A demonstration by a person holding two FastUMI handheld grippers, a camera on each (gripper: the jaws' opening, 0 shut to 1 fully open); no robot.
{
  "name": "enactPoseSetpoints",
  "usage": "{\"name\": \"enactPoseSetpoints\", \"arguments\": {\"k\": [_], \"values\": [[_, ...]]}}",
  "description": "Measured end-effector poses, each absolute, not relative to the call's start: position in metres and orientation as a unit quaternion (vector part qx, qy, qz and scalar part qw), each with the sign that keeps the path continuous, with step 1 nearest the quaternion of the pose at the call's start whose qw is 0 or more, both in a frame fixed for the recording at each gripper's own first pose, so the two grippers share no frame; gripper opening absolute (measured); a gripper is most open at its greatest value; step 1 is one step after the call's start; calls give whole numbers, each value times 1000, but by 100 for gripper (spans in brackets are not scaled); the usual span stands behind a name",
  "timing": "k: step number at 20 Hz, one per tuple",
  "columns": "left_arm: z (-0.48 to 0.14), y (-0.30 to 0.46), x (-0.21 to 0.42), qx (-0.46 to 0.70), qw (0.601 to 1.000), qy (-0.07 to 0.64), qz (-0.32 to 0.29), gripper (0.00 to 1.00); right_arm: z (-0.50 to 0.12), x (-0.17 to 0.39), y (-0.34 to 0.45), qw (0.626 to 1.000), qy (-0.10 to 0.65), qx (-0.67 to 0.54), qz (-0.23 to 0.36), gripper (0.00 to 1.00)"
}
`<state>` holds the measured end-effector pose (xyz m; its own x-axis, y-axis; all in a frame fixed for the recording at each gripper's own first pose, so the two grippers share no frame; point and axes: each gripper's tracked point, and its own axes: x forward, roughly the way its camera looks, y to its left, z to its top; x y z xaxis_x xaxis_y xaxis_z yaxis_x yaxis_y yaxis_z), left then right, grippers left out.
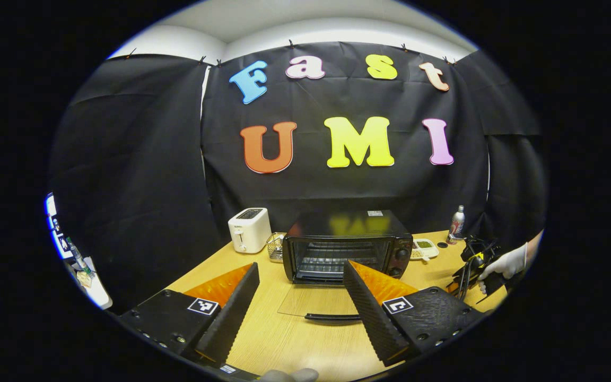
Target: Open the electric oven with the left hand, put the food in, and close the electric oven.
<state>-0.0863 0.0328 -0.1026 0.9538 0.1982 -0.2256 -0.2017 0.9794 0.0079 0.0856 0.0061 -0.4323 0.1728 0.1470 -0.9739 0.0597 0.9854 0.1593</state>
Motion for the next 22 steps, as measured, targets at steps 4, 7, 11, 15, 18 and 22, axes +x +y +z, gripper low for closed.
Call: {"name": "enactPoseSetpoints", "arguments": {"k": [4, 7, 11, 15, 18, 22], "values": [[-101, 37, -83, -12, 990, 104, 91, 96, -430, 92, 8, 739, 670, 70, 15, 19], [-100, 38, -82, -18, 991, 102, 83, 97, -431, 90, 12, 740, 668, 75, 24, 11], [-102, 35, -77, -15, 992, 102, 66, 96, -429, 91, 10, 733, 670, 103, 45, 2], [-97, 35, -75, -15, 992, 107, 63, 96, -428, 86, 15, 720, 658, 195, 104, 2], [-90, 32, -75, -5, 992, 109, 64, 96, -428, 80, 19, 714, 629, 283, 121, 2], [-82, 24, -75, 7, 992, 109, 58, 96, -425, 75, 25, 718, 581, 356, 147, 4]]}}
